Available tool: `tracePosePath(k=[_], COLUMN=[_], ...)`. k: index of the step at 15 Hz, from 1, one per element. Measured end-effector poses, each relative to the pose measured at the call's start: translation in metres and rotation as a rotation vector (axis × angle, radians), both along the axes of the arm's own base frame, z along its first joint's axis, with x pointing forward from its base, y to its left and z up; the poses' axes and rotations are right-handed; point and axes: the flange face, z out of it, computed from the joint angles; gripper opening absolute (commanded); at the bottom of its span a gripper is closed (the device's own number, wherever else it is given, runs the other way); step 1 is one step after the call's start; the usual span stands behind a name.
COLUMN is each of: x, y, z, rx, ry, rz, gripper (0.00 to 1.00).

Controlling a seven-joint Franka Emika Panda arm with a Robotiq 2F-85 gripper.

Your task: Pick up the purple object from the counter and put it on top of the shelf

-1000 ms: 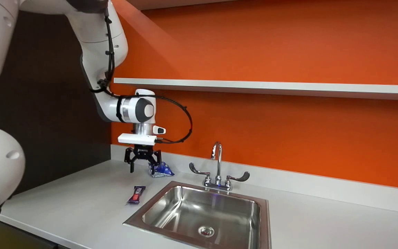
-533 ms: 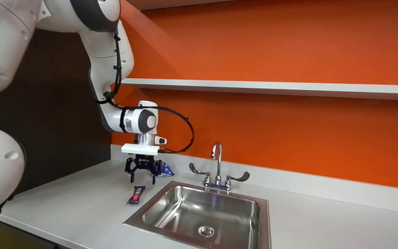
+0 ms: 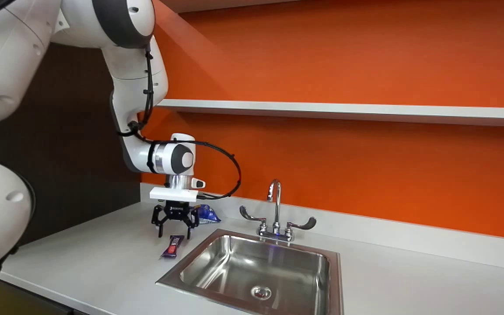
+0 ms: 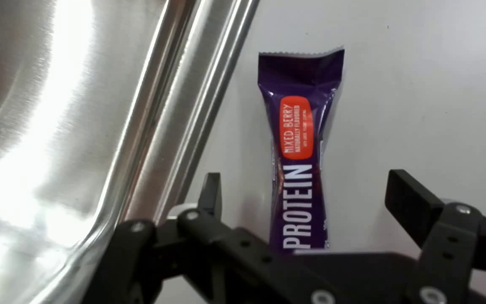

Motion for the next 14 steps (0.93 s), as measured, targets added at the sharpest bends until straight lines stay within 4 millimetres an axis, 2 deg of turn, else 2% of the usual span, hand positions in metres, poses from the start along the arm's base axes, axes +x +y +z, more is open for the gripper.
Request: tracePosePath(k=[14], x=[-0.006], y=[0.006], z=[-0.022], rx=[0.002], ry=[0.035], rz=[0.015], gripper=[1.00])
